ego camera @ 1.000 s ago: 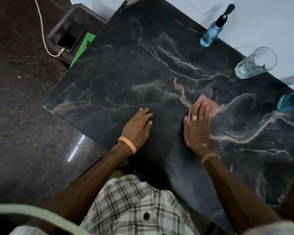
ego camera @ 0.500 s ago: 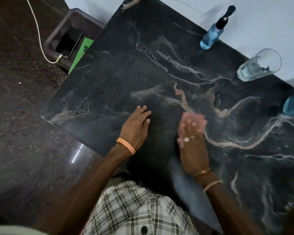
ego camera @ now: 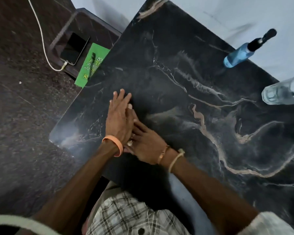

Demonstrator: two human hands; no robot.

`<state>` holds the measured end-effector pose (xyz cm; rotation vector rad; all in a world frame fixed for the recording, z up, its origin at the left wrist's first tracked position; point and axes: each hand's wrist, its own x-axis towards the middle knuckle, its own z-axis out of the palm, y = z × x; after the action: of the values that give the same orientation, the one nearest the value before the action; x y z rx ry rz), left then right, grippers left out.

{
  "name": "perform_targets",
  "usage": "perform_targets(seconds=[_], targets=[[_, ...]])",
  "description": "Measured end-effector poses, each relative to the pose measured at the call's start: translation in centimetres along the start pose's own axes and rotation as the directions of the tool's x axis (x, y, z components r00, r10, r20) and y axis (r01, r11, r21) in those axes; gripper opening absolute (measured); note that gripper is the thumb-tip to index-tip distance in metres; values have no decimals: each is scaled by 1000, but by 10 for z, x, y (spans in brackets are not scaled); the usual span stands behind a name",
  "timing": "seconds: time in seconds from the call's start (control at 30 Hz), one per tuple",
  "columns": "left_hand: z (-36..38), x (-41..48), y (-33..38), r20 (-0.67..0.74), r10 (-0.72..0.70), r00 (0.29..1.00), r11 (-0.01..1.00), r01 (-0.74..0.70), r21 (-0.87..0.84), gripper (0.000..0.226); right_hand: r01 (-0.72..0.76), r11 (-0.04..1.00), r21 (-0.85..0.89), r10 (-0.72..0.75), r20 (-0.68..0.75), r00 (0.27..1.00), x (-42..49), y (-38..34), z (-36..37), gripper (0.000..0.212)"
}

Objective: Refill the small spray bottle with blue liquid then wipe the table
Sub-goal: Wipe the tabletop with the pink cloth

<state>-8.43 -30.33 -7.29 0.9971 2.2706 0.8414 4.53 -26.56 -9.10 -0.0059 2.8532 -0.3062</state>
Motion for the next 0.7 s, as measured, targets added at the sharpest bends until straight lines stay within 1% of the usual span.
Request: perform_targets(seconds=[0.03, 0.07, 0.1, 0.13, 0.17, 0.2, 0.23, 0.27, 0.33, 0.37, 0.4, 0.47, 0.5, 0.53, 0.57, 0.6, 0.63, 0.67, 0.7], targets=[[-1, 0, 2, 3, 43, 999, 999, -43, 13, 40, -53, 997, -48, 52, -33, 998, -4, 25, -3, 59], [-2, 6, 3, 4, 75, 997, 997, -75, 12, 39, -170, 981, -98, 163, -77, 984, 1, 61, -6, 64], [-3, 13, 6, 4, 87, 996, 996, -87, 1, 39, -348, 933, -87, 340, -97, 935, 5, 97, -14, 66], [-3, 20, 10, 5, 85, 996, 996, -85, -11, 39, -524, 851, -35, 516, -132, 846, 6, 130, -22, 64], [-3, 26, 14, 6, 80, 997, 997, -80, -19, 39, -681, 730, 55, 682, -123, 721, 0, 152, -29, 62], [-4, 31, 18, 7, 79, 997, 997, -79, -23, 39, -790, 598, 136, 801, -93, 591, -12, 160, -32, 59], [-3, 35, 22, 11, 88, 996, 996, -88, -32, 39, -846, 490, 209, 870, -67, 488, -31, 154, -29, 58], [-2, 37, 25, 13, 106, 994, 993, -105, -46, 39, -881, 406, 243, 912, -49, 407, -54, 135, -19, 58], [4, 40, 30, 25, 140, 990, 987, -138, -82, 39, -933, 271, 237, 960, 1, 279, -100, 79, 0, 60], [7, 40, 31, 40, 162, 986, 984, -158, -86, 39, -955, 163, 249, 984, 29, 175, -119, 57, 9, 63], [10, 41, 32, 53, 182, 982, 980, -177, -87, 39, -963, 47, 267, 997, 43, 61, -129, 52, 15, 64], [16, 39, 33, 82, 211, 974, 976, -204, -79, 39, -923, -184, 339, 982, 96, -160, -122, 77, 13, 66], [18, 38, 33, 97, 218, 971, 974, -211, -81, 39, -884, -285, 370, 958, 121, -259, -109, 96, 9, 65], [19, 37, 33, 107, 225, 968, 972, -217, -86, 38, -860, -330, 390, 944, 130, -303, -91, 113, 1, 64], [20, 36, 34, 113, 228, 967, 972, -218, -89, 38, -874, -277, 400, 961, 111, -254, -73, 123, -6, 64], [21, 34, 35, 111, 222, 969, 973, -213, -87, 38, -919, -107, 380, 994, 22, -106, -52, 124, -6, 64], [23, 34, 35, 105, 214, 971, 975, -206, -80, 38, -933, 151, 328, 988, -87, 130, -32, 116, -6, 65], [24, 35, 35, 104, 197, 975, 979, -189, -77, 38, -871, 426, 246, 904, -161, 397, -13, 102, -7, 65], [26, 35, 34, 110, 178, 978, 983, -171, -72, 38, -729, 665, 165, 747, -165, 644, -2, 83, -6, 63]])
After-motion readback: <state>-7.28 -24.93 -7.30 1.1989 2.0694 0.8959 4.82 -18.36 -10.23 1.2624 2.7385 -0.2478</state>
